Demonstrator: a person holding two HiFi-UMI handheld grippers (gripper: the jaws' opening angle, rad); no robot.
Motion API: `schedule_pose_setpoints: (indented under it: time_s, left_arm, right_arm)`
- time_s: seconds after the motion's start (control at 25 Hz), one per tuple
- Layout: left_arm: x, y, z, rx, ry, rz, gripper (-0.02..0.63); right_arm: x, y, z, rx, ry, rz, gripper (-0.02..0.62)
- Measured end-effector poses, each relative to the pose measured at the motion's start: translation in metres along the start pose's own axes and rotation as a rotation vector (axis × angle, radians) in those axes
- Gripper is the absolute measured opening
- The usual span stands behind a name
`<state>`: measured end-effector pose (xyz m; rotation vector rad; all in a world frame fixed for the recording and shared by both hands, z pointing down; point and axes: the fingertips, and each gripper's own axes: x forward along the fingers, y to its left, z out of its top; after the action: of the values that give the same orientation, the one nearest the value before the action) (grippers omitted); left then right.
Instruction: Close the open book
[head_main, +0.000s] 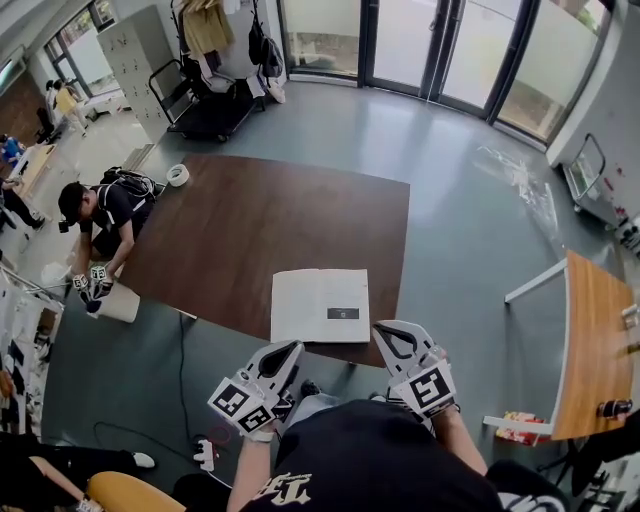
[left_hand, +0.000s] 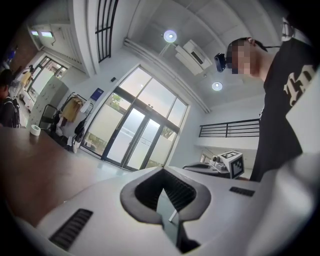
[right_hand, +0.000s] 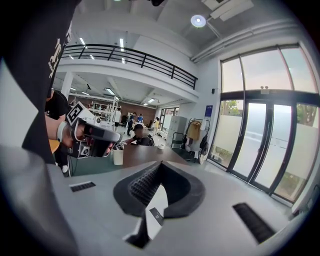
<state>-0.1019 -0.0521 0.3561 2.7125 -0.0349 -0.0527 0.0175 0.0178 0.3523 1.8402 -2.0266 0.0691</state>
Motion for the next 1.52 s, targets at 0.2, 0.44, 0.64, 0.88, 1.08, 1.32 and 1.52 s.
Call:
schedule_pose_setpoints:
  time_s: [0.2,0.44,0.64,0.88,1.08,1.32,1.52]
  left_arm:
    - [-0.027,0.025,0.004,-0.026,-0.018,0.015,0.006]
    - [-0.051,0.051,0.005,-0.044,-0.031,0.048,0.006]
    - [-0.056,0.065,0.0,-0.06,-0.057,0.08,0.006]
    - [-0.053,0.09,-0.007,-0.134,-0.111,0.15,0.006]
    - [-0.04,0.095,-0.027,-0.208,-0.137,0.208,0.006]
    - [-0.018,0.096,-0.045,-0.287,-0.159,0.263,0.006]
    - [-0.001,0.098,-0.062,-0.349,-0.184,0.291,0.006]
  right_arm:
    - [0.022,0.023,0.012,-0.01,0.014,0.011,-0.012]
    - [0.04,0.041,0.018,-0.033,0.047,0.04,-0.012]
    - [0.046,0.041,0.015,-0.052,0.057,0.047,-0.011]
    - [0.057,0.028,0.008,-0.09,0.073,0.094,-0.012]
    - [0.048,-0.007,-0.014,-0.085,0.075,0.115,-0.012]
    - [0.04,-0.042,-0.026,-0.084,0.069,0.14,-0.011]
    - [0.036,-0.066,-0.034,-0.092,0.053,0.153,-0.012]
